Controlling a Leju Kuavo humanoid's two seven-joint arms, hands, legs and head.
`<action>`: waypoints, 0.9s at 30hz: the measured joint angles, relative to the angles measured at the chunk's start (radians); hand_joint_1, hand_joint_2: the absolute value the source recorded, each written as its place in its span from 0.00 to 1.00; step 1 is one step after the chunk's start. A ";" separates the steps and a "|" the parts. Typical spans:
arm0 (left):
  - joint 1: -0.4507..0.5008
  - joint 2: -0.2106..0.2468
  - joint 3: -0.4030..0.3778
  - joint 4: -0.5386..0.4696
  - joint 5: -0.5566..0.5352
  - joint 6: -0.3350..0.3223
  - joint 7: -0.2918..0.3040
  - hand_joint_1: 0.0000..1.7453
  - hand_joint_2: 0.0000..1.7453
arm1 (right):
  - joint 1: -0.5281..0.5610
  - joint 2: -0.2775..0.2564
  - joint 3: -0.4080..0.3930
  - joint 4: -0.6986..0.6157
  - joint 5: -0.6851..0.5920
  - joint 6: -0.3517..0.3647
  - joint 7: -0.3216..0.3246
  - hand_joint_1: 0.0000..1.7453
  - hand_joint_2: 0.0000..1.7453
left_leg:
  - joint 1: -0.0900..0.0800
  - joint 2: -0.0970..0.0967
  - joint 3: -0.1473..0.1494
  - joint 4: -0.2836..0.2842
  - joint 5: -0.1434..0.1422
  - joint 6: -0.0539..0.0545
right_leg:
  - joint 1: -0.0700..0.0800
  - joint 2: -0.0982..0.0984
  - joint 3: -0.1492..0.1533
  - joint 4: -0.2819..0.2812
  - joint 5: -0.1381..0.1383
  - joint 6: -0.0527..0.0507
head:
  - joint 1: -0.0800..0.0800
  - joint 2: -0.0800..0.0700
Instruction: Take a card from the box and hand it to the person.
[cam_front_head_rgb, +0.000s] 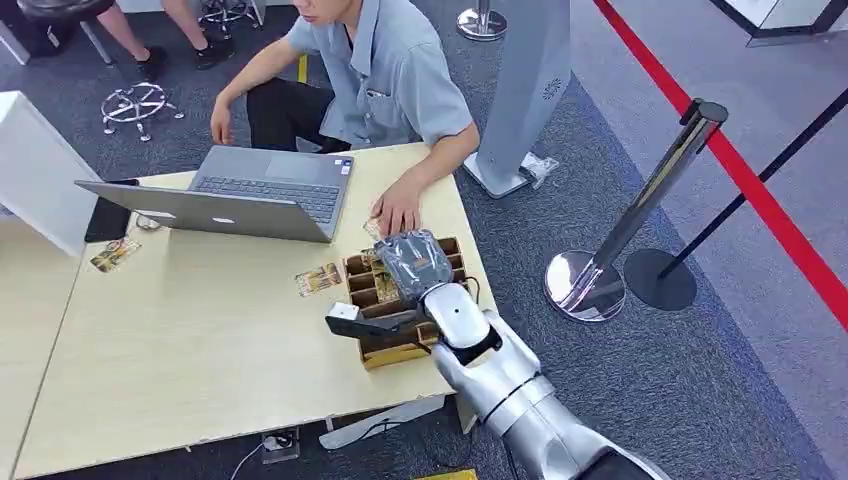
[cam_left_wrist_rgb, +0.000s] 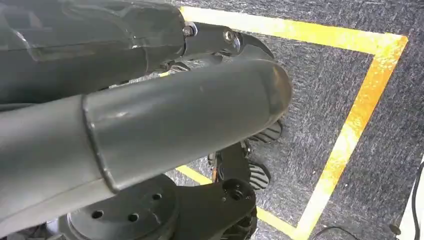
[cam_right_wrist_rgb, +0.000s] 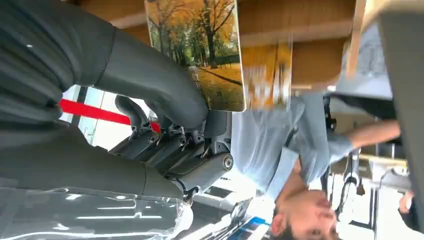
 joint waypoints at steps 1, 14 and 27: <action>0.000 0.000 0.000 0.000 0.000 0.000 0.000 0.00 0.00 | 0.000 0.000 -0.003 -0.009 0.000 0.001 0.000 0.85 1.00 | 0.000 0.000 0.000 0.000 0.000 0.000 | 0.000 0.000 0.000 0.000 0.000 0.000 | 0.000 0.000; 0.000 0.000 0.000 0.000 -0.005 0.000 0.000 0.00 0.00 | -0.005 -0.009 -0.037 -0.099 0.006 0.010 0.007 0.86 1.00 | 0.000 0.000 0.000 0.000 0.000 0.000 | 0.000 0.000 0.000 0.000 0.000 0.000 | 0.000 0.000; 0.000 0.003 0.000 0.000 -0.045 -0.026 -0.006 0.00 0.00 | -0.188 -0.026 -0.102 -0.095 0.021 -0.037 0.015 0.85 1.00 | 0.000 0.000 0.000 0.000 0.000 0.000 | 0.000 0.000 0.000 0.000 0.000 0.000 | 0.000 0.000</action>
